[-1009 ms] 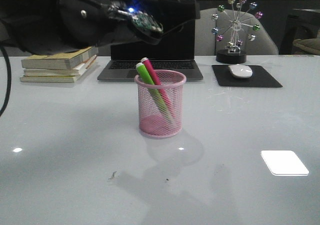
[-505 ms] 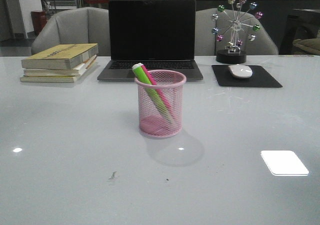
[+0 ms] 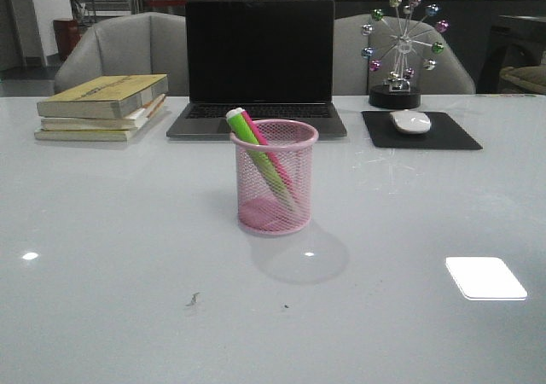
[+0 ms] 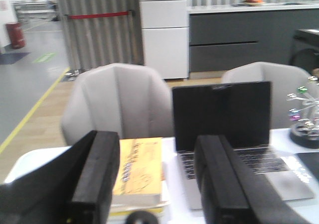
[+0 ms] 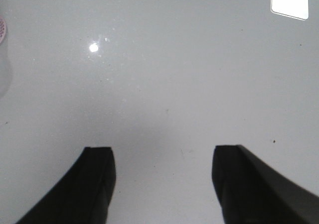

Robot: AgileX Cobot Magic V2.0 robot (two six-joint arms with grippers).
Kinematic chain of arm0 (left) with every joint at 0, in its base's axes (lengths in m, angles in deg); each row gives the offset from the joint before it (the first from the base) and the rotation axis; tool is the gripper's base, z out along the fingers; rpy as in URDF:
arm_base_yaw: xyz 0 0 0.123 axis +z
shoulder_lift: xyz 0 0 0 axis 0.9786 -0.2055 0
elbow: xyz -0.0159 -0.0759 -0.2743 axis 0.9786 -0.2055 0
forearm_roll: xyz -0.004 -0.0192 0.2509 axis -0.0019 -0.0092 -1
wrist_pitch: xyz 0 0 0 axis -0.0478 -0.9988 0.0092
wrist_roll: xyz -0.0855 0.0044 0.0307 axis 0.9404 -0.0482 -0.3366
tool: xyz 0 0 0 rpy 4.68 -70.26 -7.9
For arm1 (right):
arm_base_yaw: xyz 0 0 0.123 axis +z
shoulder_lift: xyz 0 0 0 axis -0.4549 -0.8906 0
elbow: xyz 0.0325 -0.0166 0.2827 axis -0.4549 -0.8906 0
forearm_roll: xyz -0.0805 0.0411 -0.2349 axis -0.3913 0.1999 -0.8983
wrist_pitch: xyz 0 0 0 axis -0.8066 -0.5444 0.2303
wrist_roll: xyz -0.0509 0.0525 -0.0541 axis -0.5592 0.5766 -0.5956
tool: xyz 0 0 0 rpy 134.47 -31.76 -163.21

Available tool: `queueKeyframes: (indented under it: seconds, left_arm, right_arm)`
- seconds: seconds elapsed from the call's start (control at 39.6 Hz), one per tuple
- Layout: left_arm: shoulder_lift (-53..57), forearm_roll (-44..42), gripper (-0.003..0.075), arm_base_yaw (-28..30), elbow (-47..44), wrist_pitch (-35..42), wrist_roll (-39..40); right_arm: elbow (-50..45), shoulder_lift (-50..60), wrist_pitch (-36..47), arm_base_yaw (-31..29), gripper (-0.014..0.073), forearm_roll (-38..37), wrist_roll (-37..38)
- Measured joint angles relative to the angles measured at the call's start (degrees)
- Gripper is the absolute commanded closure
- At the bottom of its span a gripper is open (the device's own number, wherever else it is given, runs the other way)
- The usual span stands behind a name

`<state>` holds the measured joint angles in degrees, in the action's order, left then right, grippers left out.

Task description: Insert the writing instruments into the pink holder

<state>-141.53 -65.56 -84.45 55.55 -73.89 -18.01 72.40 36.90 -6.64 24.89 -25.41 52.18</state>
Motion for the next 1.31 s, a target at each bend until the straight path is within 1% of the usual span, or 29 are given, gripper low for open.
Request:
queueKeyframes:
  seconds: [0.05,0.18,0.35,0.48,0.66,0.83,0.88,1.11,1.31]
  left_arm:
    - [1.9,0.0,0.0318,2.0,-2.1,-0.4,0.0]
    - [6.1,-0.1,0.0318,4.3,-9.3,-1.0,0.0]
    - [12.3,-0.1,0.0318,4.6,-18.5,-2.1,0.0]
    - [17.6,-0.1,0.0318,4.6,-23.1,-3.6,0.0]
    - [21.8,-0.1,0.0318,4.6,-26.9,-4.9,-0.1]
    - [22.5,-0.1,0.0318,4.6,-27.6,-5.2,-0.1]
    - [22.5,-0.1,0.0318,4.6,-27.7,-5.1,-0.1]
    - [22.6,-0.1,0.0318,4.6,-27.7,-5.0,-0.1]
    - [22.5,-0.1,0.0318,4.6,-27.7,-5.0,-0.1]
  right_arm:
    - [0.0,0.0,0.0,0.0,0.0064,0.0,0.0]
    - [0.0,0.0,0.1,0.0,0.0064,0.0,0.0]
    - [0.0,0.0,0.1,0.0,0.0064,0.0,0.0]
    - [0.0,0.0,0.1,0.0,0.0064,0.0,0.0]
    - [0.0,0.0,0.1,0.0,0.0064,0.2,0.0]
    - [0.0,0.0,0.1,0.0,0.0071,1.8,0.0]
    - [0.0,0.0,0.1,0.0,0.0098,2.4,0.0]
    - [0.0,0.0,0.1,0.0,0.0336,5.9,0.0]
    - [0.0,0.0,0.1,0.0,0.0491,8.7,0.0]
